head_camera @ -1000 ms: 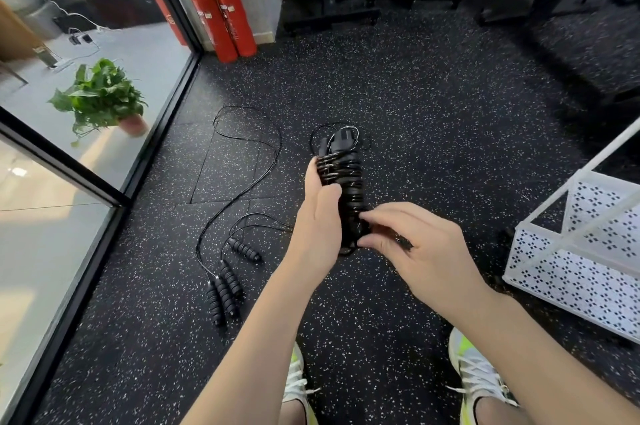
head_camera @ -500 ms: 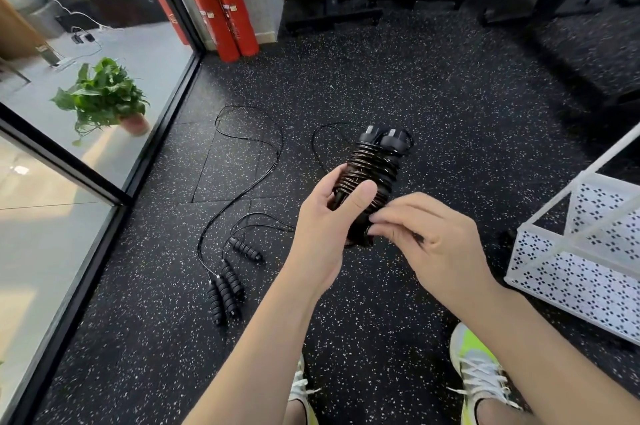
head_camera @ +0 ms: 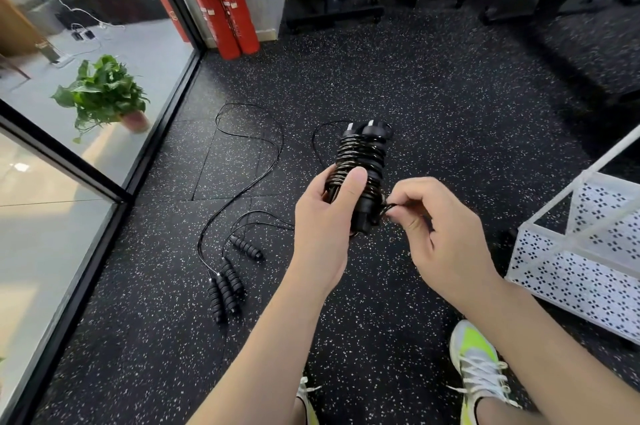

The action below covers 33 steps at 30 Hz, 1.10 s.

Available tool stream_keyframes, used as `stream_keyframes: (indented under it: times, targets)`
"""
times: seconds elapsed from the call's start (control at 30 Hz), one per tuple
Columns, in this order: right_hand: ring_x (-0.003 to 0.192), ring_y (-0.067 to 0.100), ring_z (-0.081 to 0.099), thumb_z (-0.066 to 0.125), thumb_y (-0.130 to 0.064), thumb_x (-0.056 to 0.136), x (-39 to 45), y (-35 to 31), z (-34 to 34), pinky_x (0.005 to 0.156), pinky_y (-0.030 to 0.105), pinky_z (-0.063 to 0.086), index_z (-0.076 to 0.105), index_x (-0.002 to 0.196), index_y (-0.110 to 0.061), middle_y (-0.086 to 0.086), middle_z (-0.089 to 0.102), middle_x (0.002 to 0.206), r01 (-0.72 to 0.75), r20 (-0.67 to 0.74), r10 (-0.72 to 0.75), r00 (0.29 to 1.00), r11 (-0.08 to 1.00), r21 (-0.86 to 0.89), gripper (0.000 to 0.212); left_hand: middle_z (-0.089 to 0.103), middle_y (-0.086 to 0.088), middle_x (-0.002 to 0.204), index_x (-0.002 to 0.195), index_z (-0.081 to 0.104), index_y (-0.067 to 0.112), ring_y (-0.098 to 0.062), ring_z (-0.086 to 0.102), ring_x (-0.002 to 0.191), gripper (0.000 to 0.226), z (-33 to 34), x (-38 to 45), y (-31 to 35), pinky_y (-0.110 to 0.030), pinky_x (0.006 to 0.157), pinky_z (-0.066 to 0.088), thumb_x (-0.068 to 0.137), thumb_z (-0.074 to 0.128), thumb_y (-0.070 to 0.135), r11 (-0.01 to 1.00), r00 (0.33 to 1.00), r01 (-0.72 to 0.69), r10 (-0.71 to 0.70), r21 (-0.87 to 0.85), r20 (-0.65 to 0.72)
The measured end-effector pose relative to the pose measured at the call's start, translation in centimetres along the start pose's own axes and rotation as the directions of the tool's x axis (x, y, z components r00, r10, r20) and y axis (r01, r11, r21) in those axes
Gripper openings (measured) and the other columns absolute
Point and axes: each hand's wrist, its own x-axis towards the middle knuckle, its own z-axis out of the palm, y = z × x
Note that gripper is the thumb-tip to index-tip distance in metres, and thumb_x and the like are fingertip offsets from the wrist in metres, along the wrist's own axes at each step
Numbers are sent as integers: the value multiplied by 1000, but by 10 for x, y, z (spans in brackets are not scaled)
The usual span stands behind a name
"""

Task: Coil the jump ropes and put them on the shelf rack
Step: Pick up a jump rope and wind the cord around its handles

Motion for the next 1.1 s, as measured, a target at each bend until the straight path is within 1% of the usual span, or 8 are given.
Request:
stream_keyframes:
  times: [0.1, 0.17, 0.3, 0.37, 0.53, 0.7, 0.87, 1.1]
  targets:
    - [92, 0, 61, 68, -13, 94, 3, -2, 2, 83, 9, 43, 69, 98, -6, -4, 67, 95, -6, -12, 6, 1000, 1000, -11, 8, 75, -4, 106, 113, 71, 28, -22, 69, 94, 37, -2, 1, -3, -56, 89, 57, 83, 73, 50, 981, 997, -67, 72, 180, -24]
    - [88, 5, 66, 78, -16, 85, 6, -4, 2, 81, 15, 48, 74, 93, -12, -12, 70, 91, -63, -40, 63, 997, 998, 12, 10, 74, 2, 105, 118, 68, 31, -16, 68, 92, 41, -2, -2, -5, -55, 88, 58, 83, 71, 54, 954, 995, -100, 104, 281, -1]
    - [82, 14, 69, 87, -16, 76, 11, -9, 1, 78, 29, 55, 75, 94, -25, -13, 71, 85, -255, -34, 263, 964, 956, 143, 24, 73, 17, 102, 134, 60, 25, 0, 66, 84, 35, 2, -12, -5, -26, 71, 55, 101, 59, 36, 969, 990, -139, 133, 204, 43]
    - [82, 15, 68, 87, -13, 75, 12, -10, 0, 78, 30, 55, 76, 94, -26, -11, 70, 84, -286, -20, 292, 956, 945, 162, 26, 73, 19, 104, 136, 57, 26, 0, 65, 91, 40, -1, -13, -4, -20, 73, 53, 96, 56, 30, 977, 986, -146, 131, 157, 101]
    - [80, 14, 69, 87, -12, 75, 15, -8, -6, 78, 29, 57, 77, 91, -31, -8, 72, 82, -375, 7, 383, 924, 901, 221, 27, 65, 0, 134, 151, 39, 27, -19, 62, 120, 83, -12, -9, -6, -36, 93, 52, 74, 67, 24, 972, 951, -149, 90, 183, 296]
    - [85, 9, 67, 80, -13, 84, 20, -6, -14, 80, 19, 53, 79, 101, -29, -12, 69, 88, -372, 103, 359, 928, 914, 165, 24, 59, 3, 144, 157, 28, 29, -16, 56, 133, 88, -17, -8, -4, -48, 113, 44, 82, 74, 23, 959, 932, -127, 29, 251, 361]
    - [82, 11, 62, 76, -10, 87, 21, -1, -17, 82, 26, 51, 77, 107, -31, -10, 64, 86, -384, 189, 353, 917, 908, 169, 29, 58, 5, 144, 157, 26, 26, -11, 56, 133, 84, -17, -8, 1, -40, 112, 45, 87, 70, 13, 944, 917, -142, 12, 298, 398]
    - [84, 8, 58, 71, -12, 92, 20, -3, -18, 76, 13, 42, 73, 106, -34, -14, 59, 87, -340, 205, 333, 921, 940, 3, 26, 57, 9, 143, 156, 27, 29, -8, 55, 133, 82, -16, -7, -7, -36, 109, 47, 88, 72, 22, 918, 919, -196, 49, 345, 391]
